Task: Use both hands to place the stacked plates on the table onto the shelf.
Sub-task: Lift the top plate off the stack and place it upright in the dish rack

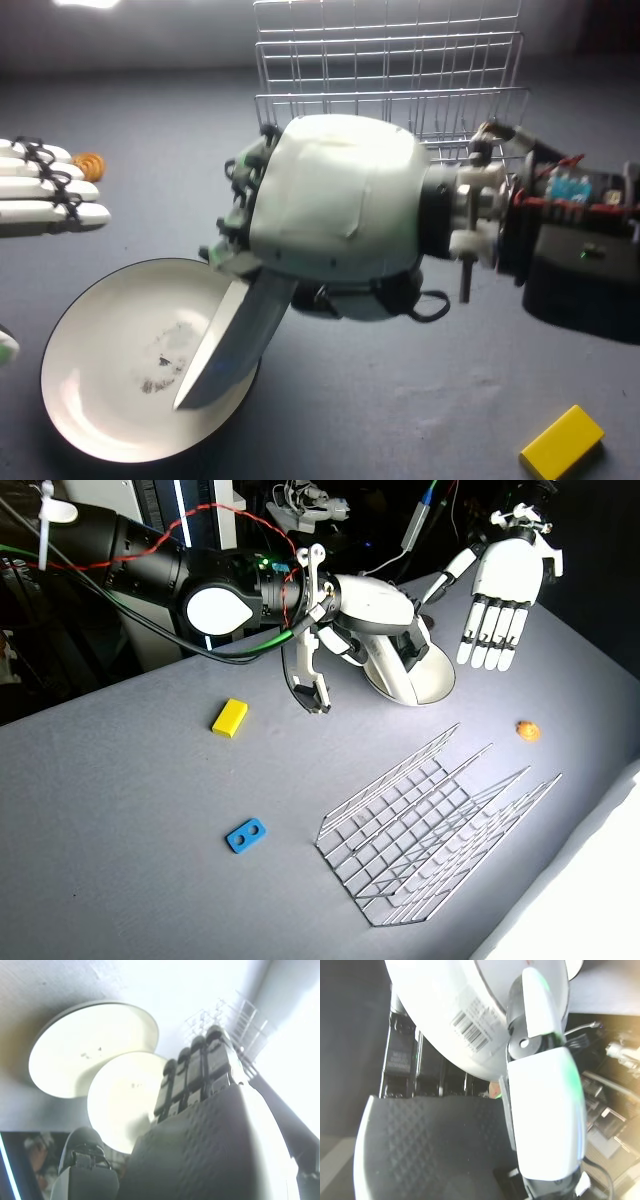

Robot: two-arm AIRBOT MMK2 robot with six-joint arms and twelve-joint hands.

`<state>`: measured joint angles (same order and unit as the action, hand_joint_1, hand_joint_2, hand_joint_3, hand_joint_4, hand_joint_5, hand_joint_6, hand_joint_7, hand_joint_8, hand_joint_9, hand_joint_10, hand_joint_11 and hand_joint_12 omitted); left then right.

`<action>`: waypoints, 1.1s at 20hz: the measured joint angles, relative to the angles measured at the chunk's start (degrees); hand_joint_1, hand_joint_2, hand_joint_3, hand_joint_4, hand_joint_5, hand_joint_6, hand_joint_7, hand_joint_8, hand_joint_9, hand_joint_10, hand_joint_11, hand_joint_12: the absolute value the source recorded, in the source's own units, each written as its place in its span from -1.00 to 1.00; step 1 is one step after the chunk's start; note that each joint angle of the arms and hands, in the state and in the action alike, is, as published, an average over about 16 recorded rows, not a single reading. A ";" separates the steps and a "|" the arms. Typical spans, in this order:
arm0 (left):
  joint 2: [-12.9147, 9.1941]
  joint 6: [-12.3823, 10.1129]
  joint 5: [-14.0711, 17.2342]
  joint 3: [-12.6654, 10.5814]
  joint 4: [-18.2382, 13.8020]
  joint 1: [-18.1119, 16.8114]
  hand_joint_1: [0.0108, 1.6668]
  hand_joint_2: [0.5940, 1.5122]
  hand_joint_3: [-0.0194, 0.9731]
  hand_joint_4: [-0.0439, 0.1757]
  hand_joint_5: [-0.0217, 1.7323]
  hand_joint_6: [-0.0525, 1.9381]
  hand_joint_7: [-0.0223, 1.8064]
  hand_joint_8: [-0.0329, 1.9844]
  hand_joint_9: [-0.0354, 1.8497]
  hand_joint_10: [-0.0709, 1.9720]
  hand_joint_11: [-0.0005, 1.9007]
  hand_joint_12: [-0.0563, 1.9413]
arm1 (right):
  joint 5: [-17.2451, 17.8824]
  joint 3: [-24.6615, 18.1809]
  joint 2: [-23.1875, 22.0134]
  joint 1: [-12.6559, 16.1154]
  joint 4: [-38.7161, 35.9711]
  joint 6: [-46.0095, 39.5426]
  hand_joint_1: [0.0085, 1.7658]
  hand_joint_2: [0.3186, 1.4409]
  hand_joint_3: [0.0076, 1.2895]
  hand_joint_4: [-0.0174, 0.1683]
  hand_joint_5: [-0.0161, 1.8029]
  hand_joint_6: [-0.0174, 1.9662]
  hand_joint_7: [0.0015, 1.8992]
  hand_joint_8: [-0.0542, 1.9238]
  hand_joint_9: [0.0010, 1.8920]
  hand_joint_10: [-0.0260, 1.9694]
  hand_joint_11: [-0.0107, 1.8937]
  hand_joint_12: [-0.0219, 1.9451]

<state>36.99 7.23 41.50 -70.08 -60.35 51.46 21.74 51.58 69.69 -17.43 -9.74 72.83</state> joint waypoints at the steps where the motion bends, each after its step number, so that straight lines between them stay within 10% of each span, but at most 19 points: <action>1: -0.25 0.00 -0.10 -0.26 0.47 0.04 -0.98 0.07 -0.94 -0.59 -0.95 -0.94 -0.96 -0.98 -0.95 -0.92 -0.98 -0.93 | -0.05 -0.53 -0.71 0.59 0.52 -0.10 0.30 0.32 -0.99 -0.79 -0.09 0.20 -0.01 0.21 0.12 -0.40 -0.24 0.30; 11: -2.08 0.10 2.15 -2.52 2.82 0.78 -0.99 0.07 -0.94 -0.59 -0.95 -0.94 -0.96 -0.98 -0.94 -0.92 -0.98 -0.93 | -0.41 -4.91 -8.94 7.41 3.60 -6.36 0.31 0.32 -0.99 -0.83 -0.06 0.14 0.02 0.17 0.13 -0.37 -0.20 0.32; 22: -1.06 1.73 16.85 -5.17 -6.92 1.36 -0.99 0.06 -0.94 -0.59 -0.95 -0.94 -0.96 -0.98 -0.94 -0.92 -0.98 -0.93 | -0.51 -2.59 -14.39 13.56 4.82 -29.15 0.32 0.32 -0.99 -0.85 -0.04 0.11 0.02 0.15 0.14 -0.34 -0.18 0.35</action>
<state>35.93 8.97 58.35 -75.26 -67.27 52.82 21.22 48.98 55.30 -3.87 -4.91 43.67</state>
